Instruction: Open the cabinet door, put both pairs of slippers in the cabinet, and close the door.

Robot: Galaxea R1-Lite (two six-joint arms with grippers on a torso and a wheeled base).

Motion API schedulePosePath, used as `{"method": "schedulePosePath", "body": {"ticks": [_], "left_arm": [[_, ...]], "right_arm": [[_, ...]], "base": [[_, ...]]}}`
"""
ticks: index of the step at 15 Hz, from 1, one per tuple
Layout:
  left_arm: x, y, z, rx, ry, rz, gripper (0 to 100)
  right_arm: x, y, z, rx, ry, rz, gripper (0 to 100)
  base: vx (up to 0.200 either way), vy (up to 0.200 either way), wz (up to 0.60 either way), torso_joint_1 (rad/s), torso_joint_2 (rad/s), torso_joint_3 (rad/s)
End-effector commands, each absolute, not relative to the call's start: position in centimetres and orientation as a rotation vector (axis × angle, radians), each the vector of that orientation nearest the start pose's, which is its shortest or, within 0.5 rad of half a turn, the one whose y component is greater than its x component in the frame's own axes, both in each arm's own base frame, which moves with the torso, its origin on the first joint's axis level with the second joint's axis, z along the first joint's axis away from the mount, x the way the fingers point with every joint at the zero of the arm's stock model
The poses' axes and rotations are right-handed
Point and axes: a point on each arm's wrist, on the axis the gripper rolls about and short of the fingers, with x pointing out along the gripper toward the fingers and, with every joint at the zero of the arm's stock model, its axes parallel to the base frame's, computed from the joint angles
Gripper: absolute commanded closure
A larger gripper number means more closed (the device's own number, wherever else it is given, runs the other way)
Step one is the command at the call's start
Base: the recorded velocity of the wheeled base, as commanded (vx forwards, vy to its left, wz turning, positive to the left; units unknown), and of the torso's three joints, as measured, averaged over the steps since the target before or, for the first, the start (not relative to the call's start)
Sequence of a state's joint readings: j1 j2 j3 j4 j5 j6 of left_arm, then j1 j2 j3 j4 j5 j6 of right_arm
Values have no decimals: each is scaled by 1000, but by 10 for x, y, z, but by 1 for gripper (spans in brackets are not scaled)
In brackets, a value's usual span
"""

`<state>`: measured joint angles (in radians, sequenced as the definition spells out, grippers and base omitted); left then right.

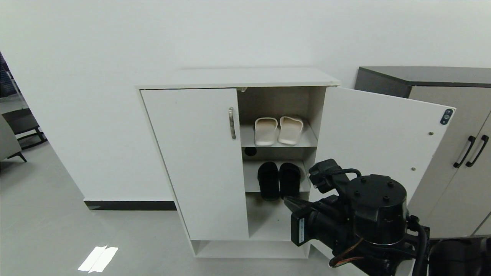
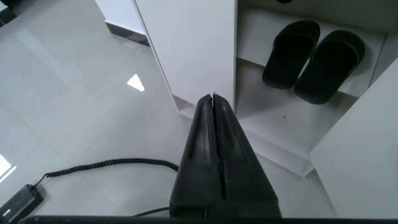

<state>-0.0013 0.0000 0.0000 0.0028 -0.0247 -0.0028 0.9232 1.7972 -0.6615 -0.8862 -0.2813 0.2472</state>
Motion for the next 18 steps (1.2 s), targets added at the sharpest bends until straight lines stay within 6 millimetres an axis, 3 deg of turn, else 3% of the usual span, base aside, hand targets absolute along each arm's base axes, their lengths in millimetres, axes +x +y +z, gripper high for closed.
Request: {"method": "schedulePosePath", "body": {"ticks": [1,6,18], "left_arm": [[-23,-1,75,-3,5,-26,100],[-23,0,75,-3,3,-25,100],[-23,0,75,-3,3,-25,100]], "right_arm": [[191,243,137,89,296,608,100],[191,243,138,89,295,608,100],[192,243,135,84,301,601,100]], "base": [[0,0,0,0,0,0],[0,0,0,62,-177,-117],[0,0,0,193,-469,-279]]}}
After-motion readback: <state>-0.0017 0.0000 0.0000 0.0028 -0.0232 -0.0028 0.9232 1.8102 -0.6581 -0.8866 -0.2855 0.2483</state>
